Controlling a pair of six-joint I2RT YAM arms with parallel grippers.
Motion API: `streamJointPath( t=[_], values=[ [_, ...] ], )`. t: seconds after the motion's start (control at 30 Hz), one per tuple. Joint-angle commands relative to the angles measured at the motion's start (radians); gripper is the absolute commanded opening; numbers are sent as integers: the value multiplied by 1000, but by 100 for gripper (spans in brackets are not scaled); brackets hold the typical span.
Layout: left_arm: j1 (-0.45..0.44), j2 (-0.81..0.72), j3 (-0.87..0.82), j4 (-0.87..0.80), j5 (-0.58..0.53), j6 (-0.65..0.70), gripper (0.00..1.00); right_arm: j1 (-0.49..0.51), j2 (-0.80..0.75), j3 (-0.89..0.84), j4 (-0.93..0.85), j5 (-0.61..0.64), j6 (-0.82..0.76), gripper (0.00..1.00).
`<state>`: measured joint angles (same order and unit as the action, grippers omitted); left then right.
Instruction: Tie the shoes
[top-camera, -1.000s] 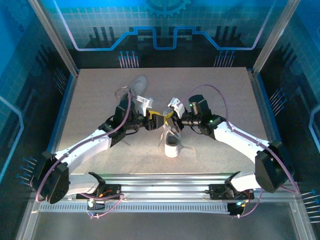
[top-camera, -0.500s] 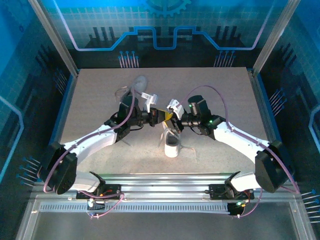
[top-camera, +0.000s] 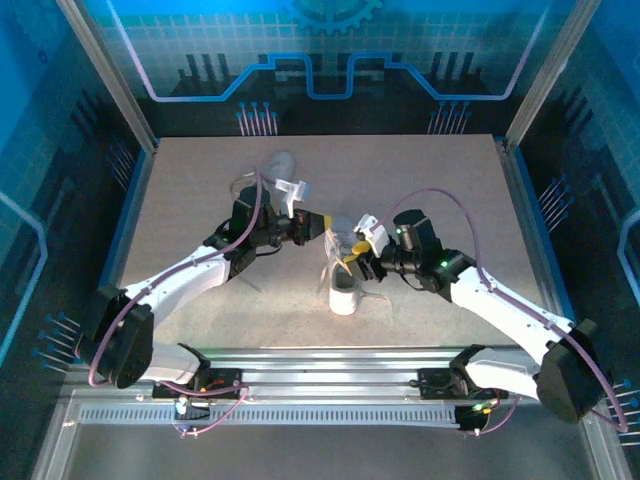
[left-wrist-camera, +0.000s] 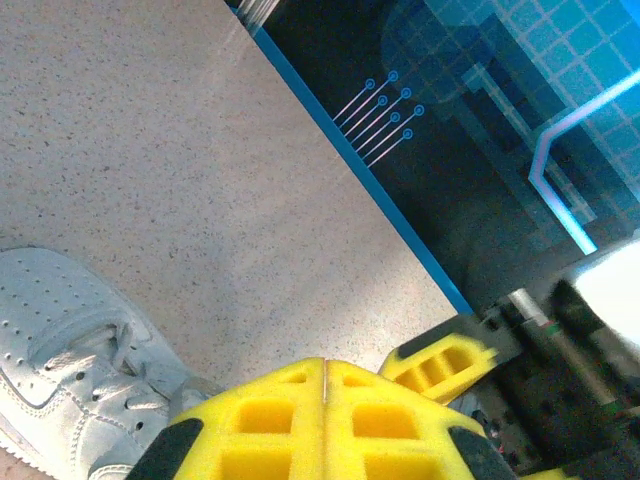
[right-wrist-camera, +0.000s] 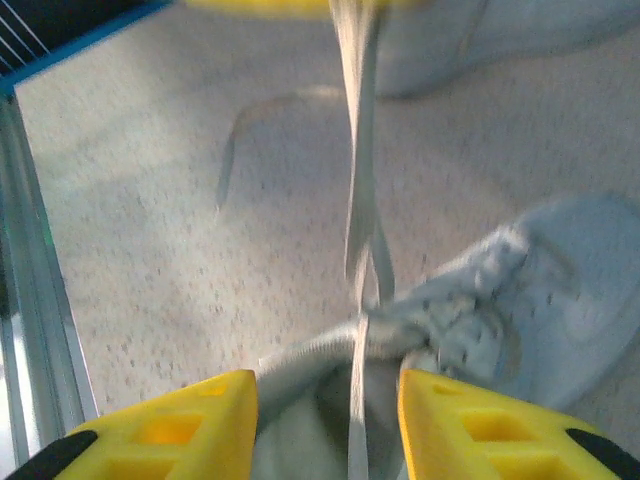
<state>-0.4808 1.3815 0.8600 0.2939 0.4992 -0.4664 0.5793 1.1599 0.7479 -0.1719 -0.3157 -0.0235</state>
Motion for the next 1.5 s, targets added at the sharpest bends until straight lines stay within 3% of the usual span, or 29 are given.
streamJointPath(
  t=[0.0, 0.4, 0.6, 0.67, 0.8, 0.93, 1.1, 1.47],
  values=[
    [11, 19, 45, -6, 27, 0, 0, -8, 31, -29, -43, 13, 24, 41],
    [11, 24, 46, -16, 31, 0, 0, -7, 135, -12, -48, 23, -38, 40],
    [12, 30, 42, -13, 28, 0, 0, 7, 164, -8, -54, 71, -49, 33],
    [11, 33, 44, -14, 27, 1, 0, 14, 170, -4, -55, 93, -47, 28],
    [14, 37, 50, -17, 31, 2, 0, 30, 158, 9, -74, 139, -45, 10],
    [19, 40, 55, -27, 33, 10, 0, 39, 77, 5, -84, 141, -45, 4],
    [27, 47, 58, -26, 36, 12, 0, 39, -2, 8, -125, 114, -55, 1],
    [58, 30, 40, -42, 32, 27, 0, 34, -7, 34, -273, 62, -27, 1]
  ],
)
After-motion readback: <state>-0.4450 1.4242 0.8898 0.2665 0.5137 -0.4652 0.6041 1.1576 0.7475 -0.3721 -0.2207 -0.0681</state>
